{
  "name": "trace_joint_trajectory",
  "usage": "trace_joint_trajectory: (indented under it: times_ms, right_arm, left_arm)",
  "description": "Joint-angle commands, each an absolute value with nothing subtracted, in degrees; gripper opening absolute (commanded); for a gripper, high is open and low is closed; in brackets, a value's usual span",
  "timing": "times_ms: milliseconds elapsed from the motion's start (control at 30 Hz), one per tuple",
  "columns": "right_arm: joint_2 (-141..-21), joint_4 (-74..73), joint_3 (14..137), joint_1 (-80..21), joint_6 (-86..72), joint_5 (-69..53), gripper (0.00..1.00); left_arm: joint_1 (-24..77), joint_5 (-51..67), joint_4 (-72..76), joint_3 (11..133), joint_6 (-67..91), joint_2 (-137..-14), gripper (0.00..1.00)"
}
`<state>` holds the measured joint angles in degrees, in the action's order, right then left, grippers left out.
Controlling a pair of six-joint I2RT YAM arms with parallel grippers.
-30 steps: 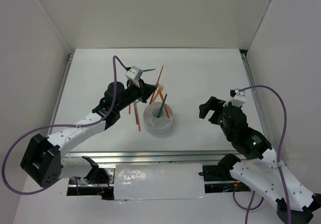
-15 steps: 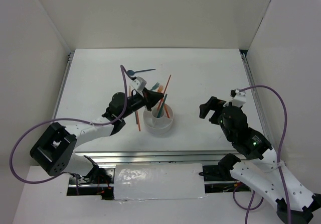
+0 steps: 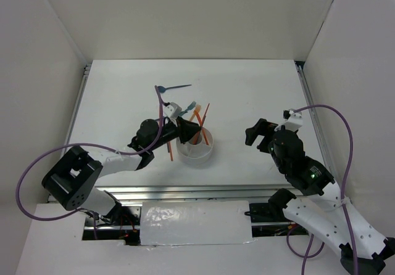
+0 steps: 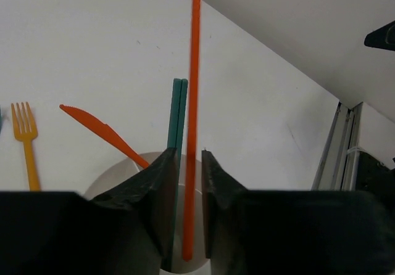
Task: Sort the eating utensils into containers
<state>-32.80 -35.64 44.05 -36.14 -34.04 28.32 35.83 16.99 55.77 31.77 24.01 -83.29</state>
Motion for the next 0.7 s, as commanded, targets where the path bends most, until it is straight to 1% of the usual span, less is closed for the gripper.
trace_joint_trajectory:
  times_ms: [0, 133, 200, 267, 300, 367, 400, 433, 467, 500, 533, 567, 633, 667]
  right_arm:
    - [-32.7, -36.5, 46.1, -36.5, -34.5, 29.7, 1.00]
    - [-32.9, -36.0, 46.1, -36.6, -34.5, 29.4, 1.00]
    - [-33.1, -35.9, 46.1, -36.6, -34.5, 29.3, 1.00]
    - [-33.2, -36.0, 46.2, -36.5, -34.5, 29.2, 1.00]
    - [-33.2, -35.9, 46.2, -36.6, -34.5, 29.2, 1.00]
    - [-33.1, -35.8, 46.1, -36.6, -34.5, 29.1, 1.00]
    - [-33.1, -35.6, 46.1, -36.6, -34.5, 28.9, 1.00]
    - [-33.1, -35.4, 46.0, -36.6, -34.5, 28.8, 1.00]
    - [-33.2, -35.2, 45.8, -36.7, -34.5, 28.7, 1.00]
    - [-33.1, -34.9, 45.6, -36.7, -34.5, 28.5, 1.00]
    - [-33.3, -34.6, 45.6, -36.6, -34.5, 28.4, 1.00]
    - [-33.6, -34.2, 45.6, -36.6, -34.5, 28.0, 1.00]
    - [-33.9, -34.0, 45.8, -36.6, -34.5, 27.8, 1.00]
    - [-34.1, -34.0, 45.9, -36.7, -34.5, 27.6, 1.00]
  left_arm:
    - [36.0, 16.5, 57.8, 32.0, 22.9, -81.6, 0.37]
    - [36.0, 14.7, 54.8, 32.3, 21.4, -78.9, 0.47]
    - [35.9, 13.5, 53.1, 33.0, 20.2, -76.3, 0.49]
    - [35.8, 11.7, 48.1, 34.0, 19.0, -73.6, 0.49]
    - [35.7, 8.5, 45.3, 35.9, 18.2, -70.5, 0.49]
    - [33.3, 5.4, 32.6, 39.7, 18.7, -68.6, 0.46]
    - [31.0, 4.0, 27.4, 44.5, 20.3, -68.6, 0.44]
    - [29.9, 0.8, 22.2, 47.2, 20.6, -69.3, 0.44]
    - [28.9, -1.8, 11.9, 49.6, 21.3, -70.3, 0.43]
    - [26.9, -5.9, 7.5, 54.3, 22.6, -73.3, 0.42]
    - [25.8, -7.4, 0.9, 56.0, 23.3, -74.8, 0.42]
    - [23.1, -8.7, -2.8, 58.9, 26.2, -78.4, 0.42]
    - [20.9, -9.5, -9.4, 61.5, 27.9, -82.2, 0.44]
    - [19.9, -10.1, -10.8, 63.9, 28.7, -86.4, 0.44]
